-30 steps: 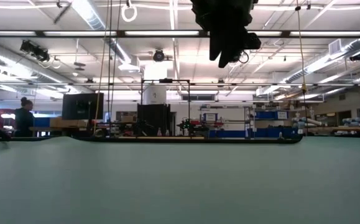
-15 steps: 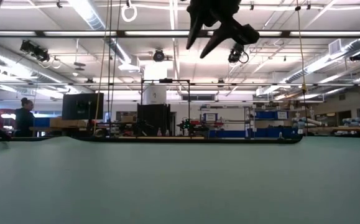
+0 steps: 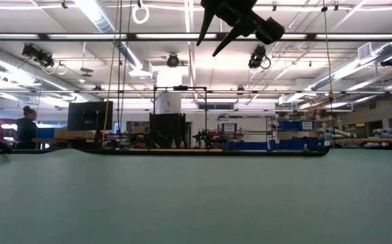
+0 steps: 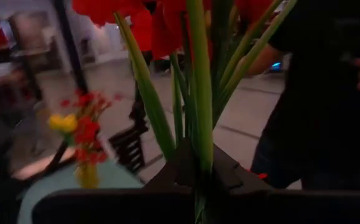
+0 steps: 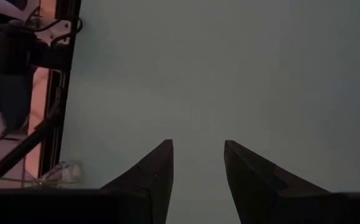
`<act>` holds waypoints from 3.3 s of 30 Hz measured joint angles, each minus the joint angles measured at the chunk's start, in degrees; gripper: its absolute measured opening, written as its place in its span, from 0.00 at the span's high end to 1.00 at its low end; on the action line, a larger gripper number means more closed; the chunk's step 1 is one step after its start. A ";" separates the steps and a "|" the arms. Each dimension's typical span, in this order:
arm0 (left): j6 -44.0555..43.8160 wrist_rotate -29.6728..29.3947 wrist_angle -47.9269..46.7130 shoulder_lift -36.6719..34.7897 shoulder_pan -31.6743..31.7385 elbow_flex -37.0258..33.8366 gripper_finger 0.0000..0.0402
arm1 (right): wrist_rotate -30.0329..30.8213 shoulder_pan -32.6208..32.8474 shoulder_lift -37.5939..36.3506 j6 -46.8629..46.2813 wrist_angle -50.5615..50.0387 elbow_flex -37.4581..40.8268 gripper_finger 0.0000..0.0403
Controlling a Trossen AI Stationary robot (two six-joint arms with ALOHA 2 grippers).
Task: Sort flowers into vase by color
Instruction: Put the red flowers into the transparent flower vase
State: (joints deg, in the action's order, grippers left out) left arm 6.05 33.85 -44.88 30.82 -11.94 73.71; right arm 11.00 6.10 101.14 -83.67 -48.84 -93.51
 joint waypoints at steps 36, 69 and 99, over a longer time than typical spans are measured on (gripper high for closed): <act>0.07 9.80 35.26 -0.50 -24.00 -34.04 0.98 | -0.61 2.66 0.00 -3.74 -3.70 0.00 0.62; 4.30 -0.44 38.05 5.65 -34.97 -39.50 0.98 | -7.65 -0.19 0.00 -1.78 -4.78 0.00 0.62; -0.41 -1.68 37.92 8.95 -34.95 -39.50 0.79 | -9.23 -0.19 0.00 -1.89 -3.45 0.00 0.62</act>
State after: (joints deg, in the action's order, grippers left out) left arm 5.64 32.17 -6.96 39.77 -46.89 34.22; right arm 1.78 5.91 101.14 -85.56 -52.29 -93.51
